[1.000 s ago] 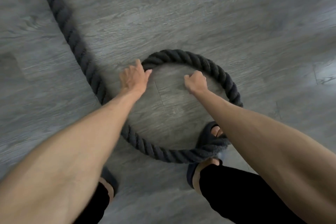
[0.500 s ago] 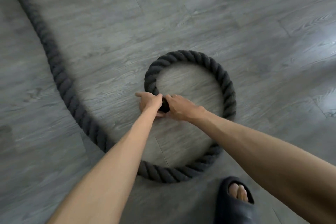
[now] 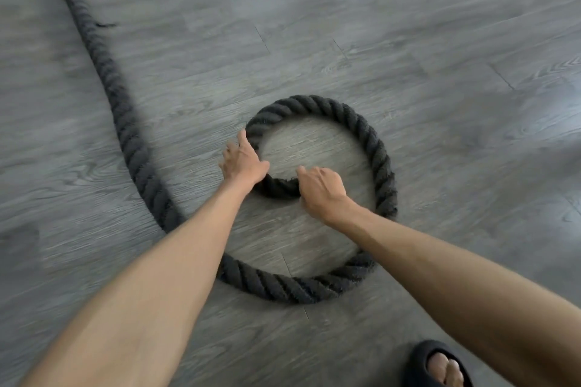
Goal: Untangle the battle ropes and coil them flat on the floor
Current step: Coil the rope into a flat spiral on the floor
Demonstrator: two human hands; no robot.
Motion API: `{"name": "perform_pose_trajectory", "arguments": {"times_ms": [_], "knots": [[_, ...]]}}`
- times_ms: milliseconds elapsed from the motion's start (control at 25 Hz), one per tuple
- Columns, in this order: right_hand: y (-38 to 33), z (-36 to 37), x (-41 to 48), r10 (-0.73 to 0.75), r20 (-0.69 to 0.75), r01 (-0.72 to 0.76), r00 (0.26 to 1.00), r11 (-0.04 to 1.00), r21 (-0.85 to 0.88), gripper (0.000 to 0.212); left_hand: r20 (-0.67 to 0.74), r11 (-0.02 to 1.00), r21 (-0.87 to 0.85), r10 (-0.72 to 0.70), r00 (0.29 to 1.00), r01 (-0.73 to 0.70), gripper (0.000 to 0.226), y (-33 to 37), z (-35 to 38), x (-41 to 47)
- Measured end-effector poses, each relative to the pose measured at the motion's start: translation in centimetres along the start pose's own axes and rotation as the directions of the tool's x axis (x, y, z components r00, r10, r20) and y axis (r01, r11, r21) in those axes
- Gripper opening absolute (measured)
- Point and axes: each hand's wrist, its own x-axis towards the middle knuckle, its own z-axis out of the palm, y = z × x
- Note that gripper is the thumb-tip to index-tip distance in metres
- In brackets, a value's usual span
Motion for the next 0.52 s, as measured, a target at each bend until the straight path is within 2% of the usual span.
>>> {"name": "perform_pose_trajectory", "arguments": {"times_ms": [80,160,200,280,360,400,440,520], "knots": [[0.0,-0.6,0.6,0.150,0.024,-0.152,0.988,0.963,0.221,0.029,-0.003,0.999,-0.028,-0.036,0.999,0.036,0.087,-0.8,0.1,-0.2],[0.1,-0.9,1.5,0.300,0.048,-0.297,0.953,0.883,0.364,0.038,0.009,0.998,-0.042,-0.046,0.999,0.046,0.088,-0.9,0.2,-0.6],[0.1,-0.8,2.1,0.402,0.055,-0.385,0.914,0.816,0.431,0.051,0.017,0.997,-0.050,-0.054,0.998,0.055,0.088,-0.7,0.3,-0.8],[-0.6,0.1,2.8,0.602,0.118,-0.545,0.789,0.599,0.587,0.075,0.015,0.991,-0.095,-0.089,0.996,0.090,0.086,-0.4,0.4,-0.7],[-1.3,1.7,3.1,0.727,0.155,-0.601,0.669,0.406,0.688,0.075,0.000,0.982,-0.167,-0.088,0.996,0.087,0.080,-0.4,0.4,-0.5],[-1.4,2.2,3.2,0.760,0.148,-0.603,0.633,0.364,0.710,0.071,-0.010,0.979,-0.195,-0.069,0.998,0.066,0.081,-0.5,0.3,-0.4],[-1.3,2.7,3.5,0.765,0.124,-0.593,0.631,0.373,0.714,0.066,-0.011,0.978,-0.206,-0.044,0.999,0.041,0.086,-0.5,0.2,-0.2],[-0.9,3.1,4.2,0.693,0.055,-0.531,0.719,0.497,0.686,0.061,0.045,0.984,-0.177,-0.012,0.999,0.020,0.104,-0.6,-0.3,0.3]]}}
